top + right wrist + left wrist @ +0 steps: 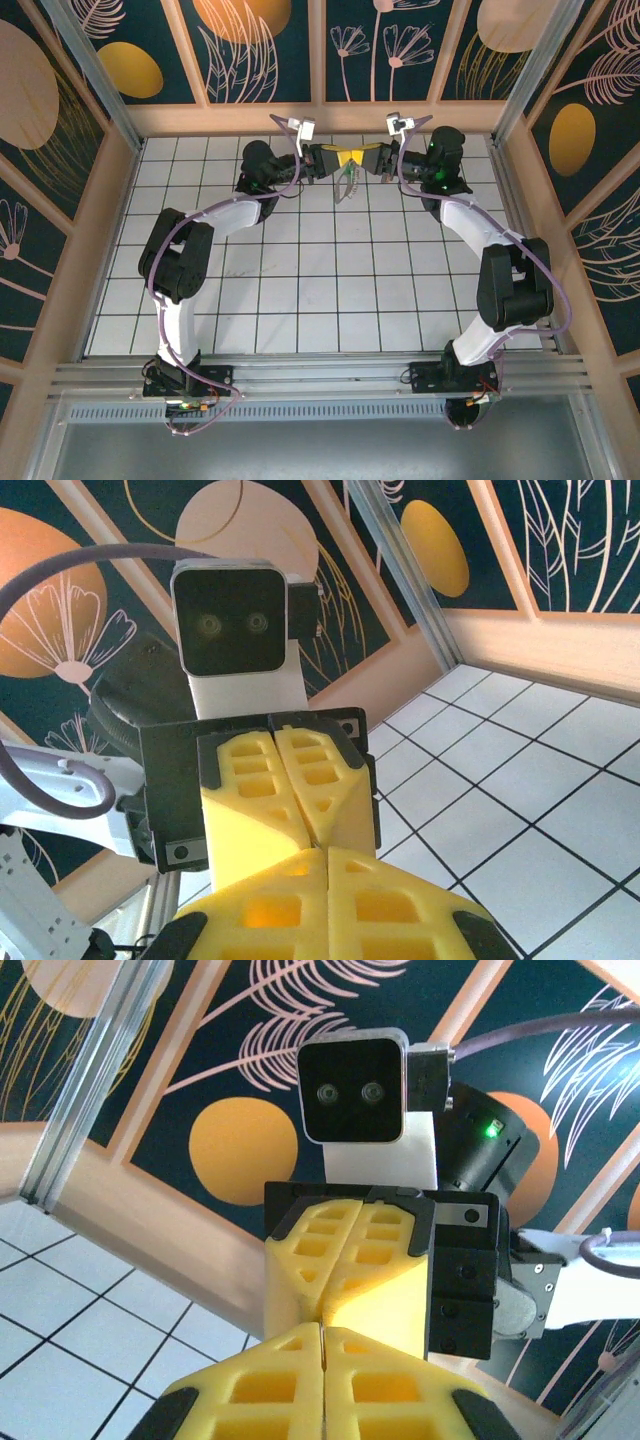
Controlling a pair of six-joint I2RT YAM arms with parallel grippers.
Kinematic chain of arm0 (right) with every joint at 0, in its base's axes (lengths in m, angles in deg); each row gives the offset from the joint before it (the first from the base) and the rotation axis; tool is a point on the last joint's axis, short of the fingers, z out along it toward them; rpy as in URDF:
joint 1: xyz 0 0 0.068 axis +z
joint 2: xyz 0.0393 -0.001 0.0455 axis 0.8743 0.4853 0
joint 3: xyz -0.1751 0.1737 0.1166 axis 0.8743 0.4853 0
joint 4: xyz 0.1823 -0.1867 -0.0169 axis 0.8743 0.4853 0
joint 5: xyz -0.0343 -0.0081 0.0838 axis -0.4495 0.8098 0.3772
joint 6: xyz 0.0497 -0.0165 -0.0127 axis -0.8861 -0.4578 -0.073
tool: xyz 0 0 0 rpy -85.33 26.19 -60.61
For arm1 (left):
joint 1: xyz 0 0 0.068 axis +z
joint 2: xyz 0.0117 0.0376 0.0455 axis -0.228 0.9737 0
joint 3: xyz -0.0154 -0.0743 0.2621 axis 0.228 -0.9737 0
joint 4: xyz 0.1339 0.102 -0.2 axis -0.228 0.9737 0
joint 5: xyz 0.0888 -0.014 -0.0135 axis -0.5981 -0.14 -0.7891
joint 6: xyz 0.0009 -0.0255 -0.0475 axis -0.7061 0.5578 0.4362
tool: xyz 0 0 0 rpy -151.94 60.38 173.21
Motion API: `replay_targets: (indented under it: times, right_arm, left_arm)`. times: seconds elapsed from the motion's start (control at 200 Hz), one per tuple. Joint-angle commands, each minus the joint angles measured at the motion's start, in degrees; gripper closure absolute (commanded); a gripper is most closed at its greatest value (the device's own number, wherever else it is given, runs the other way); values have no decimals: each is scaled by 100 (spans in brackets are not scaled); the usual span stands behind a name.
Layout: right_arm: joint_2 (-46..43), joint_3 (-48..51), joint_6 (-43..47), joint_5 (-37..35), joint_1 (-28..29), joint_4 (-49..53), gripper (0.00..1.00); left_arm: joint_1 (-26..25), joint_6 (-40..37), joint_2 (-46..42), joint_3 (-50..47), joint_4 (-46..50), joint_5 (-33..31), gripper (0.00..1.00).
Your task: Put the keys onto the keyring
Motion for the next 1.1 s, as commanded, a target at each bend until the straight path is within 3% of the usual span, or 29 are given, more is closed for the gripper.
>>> replay_targets:
  times: [0.0, 0.24, 0.34, 0.591, 0.661, 0.746, 1.091]
  right_arm:
    - [79, -269, 296, 66, 31, 336, 100]
    - [126, -372, 248, 124, 35, 340, 100]
    - [174, -403, 172, 120, 40, 288, 100]
    - [247, -412, -67, 68, 37, 74, 100]
    - [210, -380, -155, 4, 14, -14, 77]
    - [51, -193, -303, -128, -86, -242, 62]
    - [-1034, 1143, -146, -861, -362, -502, 54]
  left_arm:
    - [-137, -513, -269, 255, 357, 715, 93]
    - [-137, -457, -152, 340, 349, 857, 92]
    - [-137, -468, -137, 330, 343, 889, 100]
    - [-144, -491, -162, 194, 238, 796, 100]
    - [-138, -418, -179, 134, 112, 682, 100]
    - [-141, -368, -203, 69, 19, 532, 100]
    - [-142, 76, -195, 23, -540, 520, 100]
